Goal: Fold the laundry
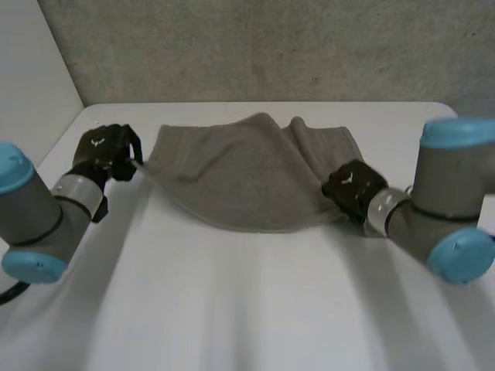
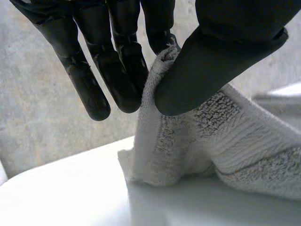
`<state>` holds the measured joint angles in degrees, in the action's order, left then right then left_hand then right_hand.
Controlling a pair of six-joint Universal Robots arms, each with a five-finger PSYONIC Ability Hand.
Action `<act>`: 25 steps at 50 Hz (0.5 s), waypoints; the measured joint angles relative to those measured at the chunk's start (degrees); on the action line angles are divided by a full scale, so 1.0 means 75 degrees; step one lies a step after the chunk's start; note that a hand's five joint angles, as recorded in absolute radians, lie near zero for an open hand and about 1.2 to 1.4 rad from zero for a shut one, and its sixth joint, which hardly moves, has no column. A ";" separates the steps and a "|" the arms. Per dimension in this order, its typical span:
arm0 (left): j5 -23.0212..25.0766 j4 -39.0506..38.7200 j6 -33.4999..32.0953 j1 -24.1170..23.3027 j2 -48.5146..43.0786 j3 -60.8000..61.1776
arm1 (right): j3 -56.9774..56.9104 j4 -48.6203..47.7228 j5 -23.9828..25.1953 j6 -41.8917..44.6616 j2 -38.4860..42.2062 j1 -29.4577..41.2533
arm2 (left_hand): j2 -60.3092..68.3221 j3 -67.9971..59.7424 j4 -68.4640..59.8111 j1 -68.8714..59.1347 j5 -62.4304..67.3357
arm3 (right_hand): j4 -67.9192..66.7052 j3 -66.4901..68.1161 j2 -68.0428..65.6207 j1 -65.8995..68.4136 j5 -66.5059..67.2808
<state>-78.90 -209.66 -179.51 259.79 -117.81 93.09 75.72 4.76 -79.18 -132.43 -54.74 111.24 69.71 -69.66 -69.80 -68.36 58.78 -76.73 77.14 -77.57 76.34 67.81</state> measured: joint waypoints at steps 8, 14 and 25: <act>-0.0031 -0.0052 -0.0546 0.0214 0.0422 0.0324 | 0.1061 -0.1200 -0.0117 -0.0144 -0.0113 -0.0032 | 0.0000 0.0001 0.0000 0.0000 0.0000 | 0.0187 -0.0199 0.0295 -0.0214 -0.0253; -0.0079 -0.0011 -0.0515 0.0431 0.0908 0.0390 | 0.1426 -0.1267 -0.0125 -0.0833 -0.0436 -0.0247 | 0.0000 0.0001 0.0000 0.0000 0.0000 | 0.3879 -0.3941 0.3980 -0.3904 -0.4078; -0.0110 -0.0007 0.0171 0.0951 0.1502 0.0412 | 0.1552 -0.1278 -0.0032 -0.3177 -0.0684 -0.0872 | 0.0000 0.0001 -0.0001 0.0000 0.0000 | 0.5288 -0.5319 0.5249 -0.5200 -0.5612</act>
<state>-79.72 -209.72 -178.23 266.93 -106.54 96.19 87.36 -4.82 -79.42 -156.26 -59.86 104.70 69.71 -69.65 -69.80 -68.36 58.78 -37.08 37.24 -38.20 37.34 25.72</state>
